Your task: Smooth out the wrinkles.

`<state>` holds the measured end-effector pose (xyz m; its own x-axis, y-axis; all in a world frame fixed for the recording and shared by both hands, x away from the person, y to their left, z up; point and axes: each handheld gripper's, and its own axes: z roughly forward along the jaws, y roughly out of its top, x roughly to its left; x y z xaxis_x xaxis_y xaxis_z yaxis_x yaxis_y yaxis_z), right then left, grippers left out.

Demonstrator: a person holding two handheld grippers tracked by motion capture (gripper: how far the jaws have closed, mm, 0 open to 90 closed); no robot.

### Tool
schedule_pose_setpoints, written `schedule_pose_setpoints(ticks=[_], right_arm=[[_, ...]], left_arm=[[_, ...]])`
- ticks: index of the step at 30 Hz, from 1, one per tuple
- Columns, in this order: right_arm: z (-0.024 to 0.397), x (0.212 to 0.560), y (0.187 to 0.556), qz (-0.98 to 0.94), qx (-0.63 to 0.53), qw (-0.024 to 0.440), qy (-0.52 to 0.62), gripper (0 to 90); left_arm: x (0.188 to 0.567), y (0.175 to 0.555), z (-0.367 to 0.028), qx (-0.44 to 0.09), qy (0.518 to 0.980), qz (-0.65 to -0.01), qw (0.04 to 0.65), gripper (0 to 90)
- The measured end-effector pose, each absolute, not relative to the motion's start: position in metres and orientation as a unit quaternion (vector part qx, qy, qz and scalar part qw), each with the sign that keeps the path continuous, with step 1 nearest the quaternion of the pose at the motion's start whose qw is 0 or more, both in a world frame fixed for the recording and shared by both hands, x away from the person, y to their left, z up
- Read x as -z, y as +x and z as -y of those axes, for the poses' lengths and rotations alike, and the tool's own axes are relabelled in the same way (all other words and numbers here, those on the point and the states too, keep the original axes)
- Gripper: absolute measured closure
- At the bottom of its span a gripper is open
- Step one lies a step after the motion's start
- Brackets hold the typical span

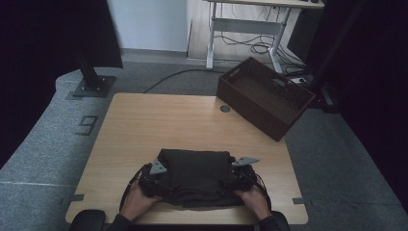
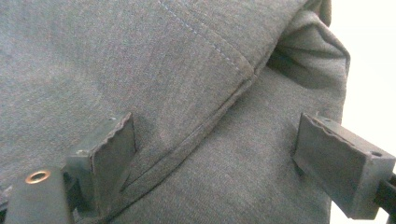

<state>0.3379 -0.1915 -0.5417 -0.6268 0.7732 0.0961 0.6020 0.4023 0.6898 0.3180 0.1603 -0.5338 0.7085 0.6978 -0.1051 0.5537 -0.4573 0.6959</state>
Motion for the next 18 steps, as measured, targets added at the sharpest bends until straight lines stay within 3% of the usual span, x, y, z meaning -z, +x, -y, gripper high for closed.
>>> schedule_pose_setpoints(ticks=[7, 12, 18], right_arm=[[0.197, 0.523, 0.341, -0.819, -0.392, 0.100, 0.407, 14.0], [0.197, 0.500, 0.356, -0.808, -0.400, 0.137, 0.411, 14.1], [0.184, 0.496, 0.383, -0.810, -0.390, 0.150, 0.412, 13.3]], left_arm=[[0.496, 0.324, -0.170, -0.112, 0.832, -0.369, 0.399, 2.4], [0.468, 0.351, -0.167, -0.151, 0.825, -0.370, 0.399, 3.3], [0.479, 0.386, -0.148, -0.148, 0.842, -0.365, 0.369, 1.3]])
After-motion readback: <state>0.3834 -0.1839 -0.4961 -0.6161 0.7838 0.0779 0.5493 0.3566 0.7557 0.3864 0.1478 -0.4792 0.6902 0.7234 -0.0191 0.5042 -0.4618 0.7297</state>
